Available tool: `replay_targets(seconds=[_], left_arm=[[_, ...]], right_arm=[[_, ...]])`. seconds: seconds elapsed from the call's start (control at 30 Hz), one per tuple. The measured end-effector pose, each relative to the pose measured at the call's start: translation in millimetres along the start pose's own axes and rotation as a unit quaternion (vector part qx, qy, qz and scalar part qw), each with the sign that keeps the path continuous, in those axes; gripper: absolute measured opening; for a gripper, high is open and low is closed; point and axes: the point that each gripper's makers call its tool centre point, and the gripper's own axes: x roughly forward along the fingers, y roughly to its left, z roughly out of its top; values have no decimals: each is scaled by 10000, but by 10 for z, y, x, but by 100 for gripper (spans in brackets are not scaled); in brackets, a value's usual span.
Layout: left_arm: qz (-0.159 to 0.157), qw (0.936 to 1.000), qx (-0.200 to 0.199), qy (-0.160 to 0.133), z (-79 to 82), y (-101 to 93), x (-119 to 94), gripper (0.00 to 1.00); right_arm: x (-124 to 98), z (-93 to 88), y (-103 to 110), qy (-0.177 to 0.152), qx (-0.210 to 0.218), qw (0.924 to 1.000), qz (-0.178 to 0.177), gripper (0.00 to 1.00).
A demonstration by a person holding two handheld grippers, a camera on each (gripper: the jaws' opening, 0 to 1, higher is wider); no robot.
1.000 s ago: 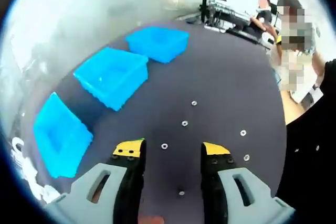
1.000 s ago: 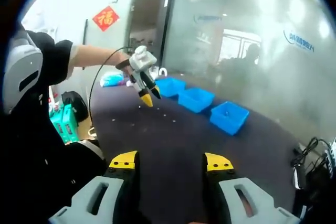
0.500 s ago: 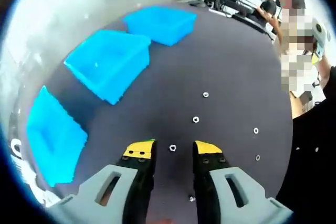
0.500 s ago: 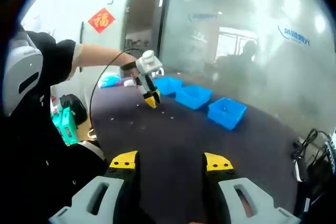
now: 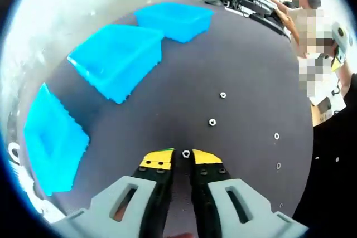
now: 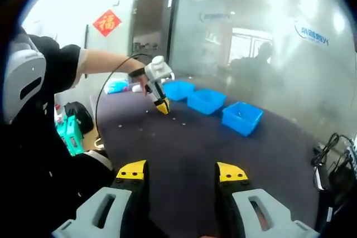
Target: Sort the screws, nuts, and washers into the corresponding bins
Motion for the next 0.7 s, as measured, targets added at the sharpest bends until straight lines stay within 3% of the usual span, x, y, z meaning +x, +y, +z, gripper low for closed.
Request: replay_targets(seconds=[0.07,0.2,0.33,0.43,0.57,0.7], left_arm=[[-19,9999,113,-36,10,1,-1,2],[-61,9999,-39,-143,9,6,-19,2],[10,9989,-128,-455,41,-5,-83,1],[-99,9963,-246,-820,80,-101,-150,1],[11,9900,-345,-1364,165,-171,-294,0],[22,9779,-511,-2028,309,-305,-505,0]], right_arm=[[0,-5,1,-4,10,10000,-2,43],[1,-5,8,-16,13,10000,2,43],[-1,5,8,-42,23,10000,-8,43],[1,13,-1,-80,35,10000,-46,43],[9,47,-18,-185,46,9997,-132,42],[17,100,0,-319,84,9993,-161,42]])
